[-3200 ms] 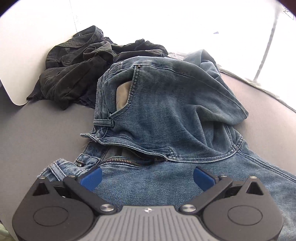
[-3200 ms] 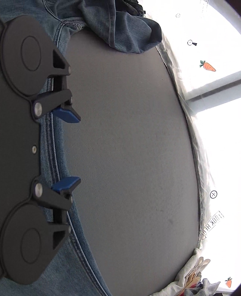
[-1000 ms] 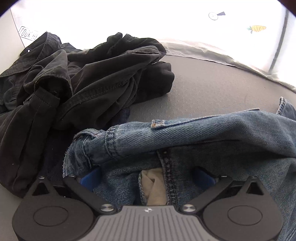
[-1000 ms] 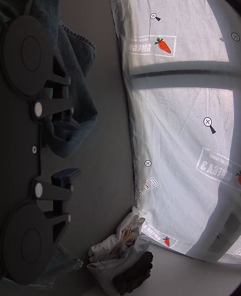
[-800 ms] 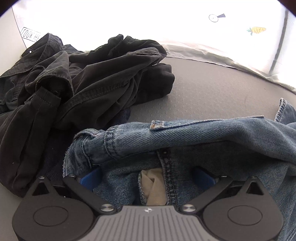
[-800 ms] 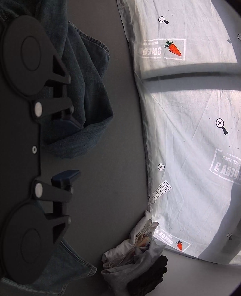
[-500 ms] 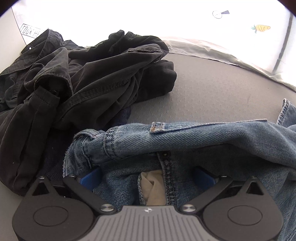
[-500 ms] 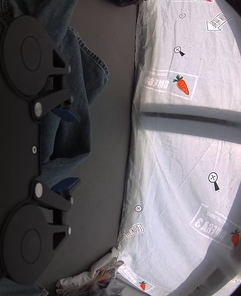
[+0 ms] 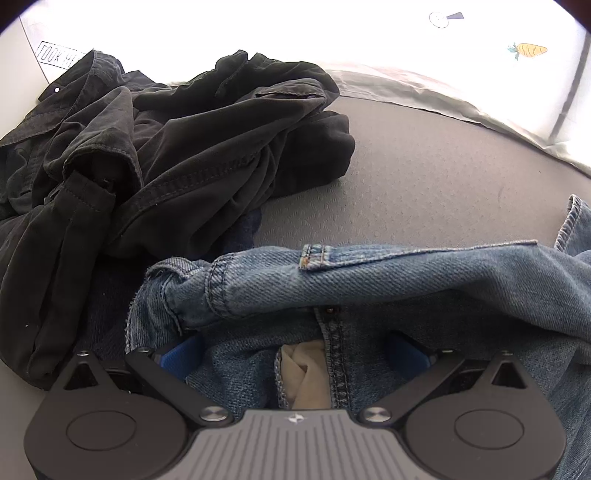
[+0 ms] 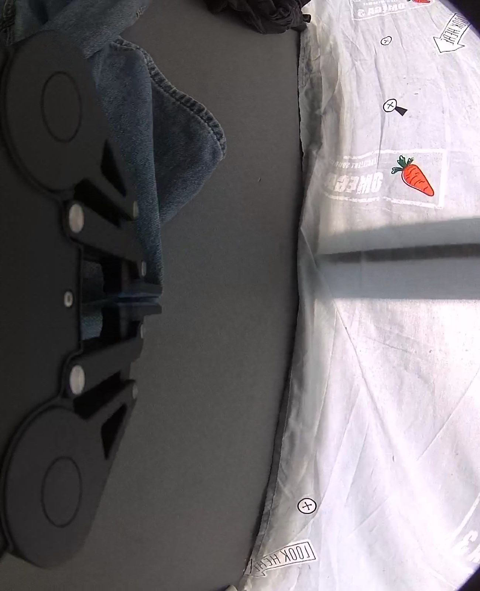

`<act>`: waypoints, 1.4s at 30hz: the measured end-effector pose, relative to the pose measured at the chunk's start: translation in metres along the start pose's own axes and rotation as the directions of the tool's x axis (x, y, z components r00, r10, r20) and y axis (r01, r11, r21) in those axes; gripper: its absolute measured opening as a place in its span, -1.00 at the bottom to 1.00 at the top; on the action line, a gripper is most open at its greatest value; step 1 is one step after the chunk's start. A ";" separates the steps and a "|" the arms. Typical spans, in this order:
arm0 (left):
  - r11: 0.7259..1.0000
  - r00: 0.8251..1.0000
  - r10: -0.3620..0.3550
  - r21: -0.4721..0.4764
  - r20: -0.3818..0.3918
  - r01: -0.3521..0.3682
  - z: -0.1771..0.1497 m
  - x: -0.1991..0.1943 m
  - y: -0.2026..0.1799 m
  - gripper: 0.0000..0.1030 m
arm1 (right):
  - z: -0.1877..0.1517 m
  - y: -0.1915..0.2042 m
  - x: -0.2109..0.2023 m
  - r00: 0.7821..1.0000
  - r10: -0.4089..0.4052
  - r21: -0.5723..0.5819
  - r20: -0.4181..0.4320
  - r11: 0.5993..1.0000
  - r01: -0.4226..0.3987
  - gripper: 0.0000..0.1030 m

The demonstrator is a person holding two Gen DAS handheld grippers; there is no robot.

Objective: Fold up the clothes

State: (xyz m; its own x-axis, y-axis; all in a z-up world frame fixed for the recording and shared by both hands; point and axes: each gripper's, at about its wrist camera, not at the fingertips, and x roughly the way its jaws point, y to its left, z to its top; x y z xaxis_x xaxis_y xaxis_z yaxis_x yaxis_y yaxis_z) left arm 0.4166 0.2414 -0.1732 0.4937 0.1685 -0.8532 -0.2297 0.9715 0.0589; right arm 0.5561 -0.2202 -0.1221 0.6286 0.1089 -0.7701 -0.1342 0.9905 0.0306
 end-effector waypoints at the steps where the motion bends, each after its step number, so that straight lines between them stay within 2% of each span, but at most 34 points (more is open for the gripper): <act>1: 1.000 1.000 0.000 0.000 -0.001 0.000 0.000 0.000 0.000 1.00 | 0.001 -0.009 -0.011 0.999 0.018 0.052 0.039 0.998 -0.020 -0.95; 3: 1.000 1.000 0.000 0.001 -0.003 0.000 0.000 0.000 0.001 1.00 | 0.003 -0.017 -0.042 0.991 -0.024 0.081 0.128 0.997 0.013 -0.95; 6: 1.000 1.000 0.000 0.002 -0.008 0.000 0.001 0.000 0.001 1.00 | 0.004 -0.026 -0.089 0.953 -0.170 0.074 0.252 0.985 0.156 -0.95; 9: 1.000 1.000 0.002 -0.002 -0.006 -0.002 0.001 0.000 0.001 1.00 | 0.004 -0.052 -0.152 0.865 -0.324 0.167 0.382 0.945 0.280 -0.96; 11: 1.000 1.000 0.003 -0.005 -0.005 -0.003 0.001 0.000 0.001 1.00 | -0.001 -0.067 -0.184 0.817 -0.390 0.221 0.425 0.920 0.324 -0.95; 12: 1.000 1.000 0.004 -0.006 -0.005 -0.004 0.001 0.000 0.001 1.00 | -0.004 -0.075 -0.196 0.812 -0.400 0.243 0.425 0.915 0.323 -0.95; 15: 1.000 1.000 0.010 -0.015 0.000 -0.010 0.000 0.000 0.001 1.00 | -0.018 -0.093 -0.196 0.793 -0.494 0.272 0.358 0.867 0.417 -0.92; 16: 1.000 1.000 0.012 -0.018 0.003 -0.012 -0.001 0.000 0.001 1.00 | -0.022 -0.103 -0.186 0.810 -0.507 0.245 0.293 0.859 0.449 -0.88; 18: 1.000 1.000 0.017 -0.025 0.009 -0.017 -0.001 -0.001 0.000 1.00 | -0.041 -0.121 -0.168 0.849 -0.504 0.273 0.158 0.849 0.453 -0.76; 21: 0.999 1.000 0.024 -0.034 0.018 -0.024 -0.003 -0.001 0.000 1.00 | -0.081 -0.133 -0.158 0.913 -0.402 0.427 0.074 0.840 0.335 -0.56; 24: 0.999 0.999 0.032 -0.044 0.029 -0.031 -0.005 -0.002 -0.001 1.00 | -0.111 -0.128 -0.145 0.946 -0.320 0.513 0.039 0.820 0.256 -0.41; 27: 0.998 0.999 0.040 -0.053 0.034 -0.038 -0.006 -0.002 -0.002 1.00 | -0.133 -0.125 -0.136 0.963 -0.267 0.590 0.022 0.781 0.204 -0.25; 29: 0.998 0.999 0.042 -0.056 0.034 -0.040 -0.006 -0.002 -0.003 1.00 | -0.144 -0.129 -0.129 0.973 -0.230 0.677 0.021 0.719 0.155 -0.23; 32: 0.998 0.999 0.041 -0.054 0.032 -0.039 -0.005 -0.002 -0.003 1.00 | -0.157 -0.145 -0.123 0.976 -0.216 0.784 0.030 0.611 0.111 -0.17; 35: 0.998 0.999 0.040 -0.054 0.031 -0.038 -0.004 -0.002 -0.004 1.00 | -0.176 -0.164 -0.120 0.976 -0.203 0.888 0.076 0.459 0.027 -0.09; 38: 0.998 0.999 0.040 -0.054 0.032 -0.039 -0.005 -0.002 -0.004 1.00 | -0.195 -0.183 -0.113 0.976 -0.180 0.960 0.125 0.271 -0.073 -0.06; 39: 0.998 0.999 0.040 -0.054 0.030 -0.039 -0.004 -0.002 -0.004 1.00 | -0.198 -0.186 -0.110 0.975 -0.175 0.967 0.133 0.240 -0.089 -0.06; 40: 0.998 0.999 0.040 -0.054 0.027 -0.039 -0.004 -0.002 -0.004 1.00 | -0.199 -0.189 -0.107 0.976 -0.168 0.969 0.141 0.227 -0.101 -0.06; 42: 0.998 0.999 0.040 -0.054 0.027 -0.039 -0.004 -0.002 -0.004 1.00 | -0.198 -0.190 -0.102 0.977 -0.157 0.967 0.145 0.230 -0.107 -0.07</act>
State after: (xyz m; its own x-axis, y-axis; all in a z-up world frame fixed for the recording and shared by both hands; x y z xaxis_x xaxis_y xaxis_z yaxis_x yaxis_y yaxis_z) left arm 0.4134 0.2363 -0.1740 0.5064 0.2117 -0.8359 -0.2933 0.9539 0.0639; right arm 0.3661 -0.4365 -0.1756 0.7464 -0.0371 -0.6644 0.6429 0.2979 0.7056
